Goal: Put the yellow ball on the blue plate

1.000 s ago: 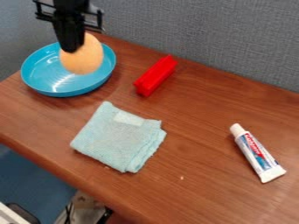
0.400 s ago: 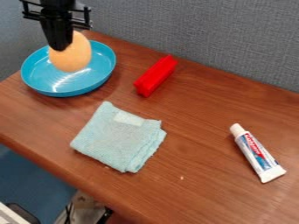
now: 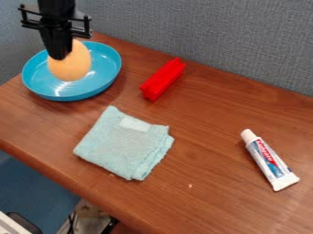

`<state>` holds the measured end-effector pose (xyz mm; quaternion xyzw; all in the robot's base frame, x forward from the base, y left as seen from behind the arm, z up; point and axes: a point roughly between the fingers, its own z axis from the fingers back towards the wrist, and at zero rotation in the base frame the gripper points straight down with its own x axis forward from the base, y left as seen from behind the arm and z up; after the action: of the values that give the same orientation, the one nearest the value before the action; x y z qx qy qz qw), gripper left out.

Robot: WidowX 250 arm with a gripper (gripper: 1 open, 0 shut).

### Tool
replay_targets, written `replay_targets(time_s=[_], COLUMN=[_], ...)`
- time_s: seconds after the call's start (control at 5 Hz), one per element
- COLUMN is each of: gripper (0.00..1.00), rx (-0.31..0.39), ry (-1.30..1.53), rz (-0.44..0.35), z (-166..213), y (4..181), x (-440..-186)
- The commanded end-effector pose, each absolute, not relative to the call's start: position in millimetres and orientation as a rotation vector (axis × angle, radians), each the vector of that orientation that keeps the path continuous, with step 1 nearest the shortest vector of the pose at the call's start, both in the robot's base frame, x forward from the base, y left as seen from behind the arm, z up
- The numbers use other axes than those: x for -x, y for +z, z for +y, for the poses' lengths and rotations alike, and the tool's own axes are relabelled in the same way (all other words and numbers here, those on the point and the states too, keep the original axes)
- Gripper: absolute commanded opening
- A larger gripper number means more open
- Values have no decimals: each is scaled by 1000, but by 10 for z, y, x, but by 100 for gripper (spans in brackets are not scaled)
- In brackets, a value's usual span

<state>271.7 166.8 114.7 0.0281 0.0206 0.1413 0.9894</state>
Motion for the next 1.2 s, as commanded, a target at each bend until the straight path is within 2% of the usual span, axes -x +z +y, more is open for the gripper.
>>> replay_targets(time_s=[0.0, 0.6, 0.8, 1.0], gripper=[0, 0, 100, 100], rx=[-81, -91, -93, -98], ry=[307, 324, 327, 329], rz=[14, 20, 19, 18], z=[1796, 1919, 1940, 1952], y=[1201, 1077, 1049, 1041], x=[-2730, -2774, -2789, -2804])
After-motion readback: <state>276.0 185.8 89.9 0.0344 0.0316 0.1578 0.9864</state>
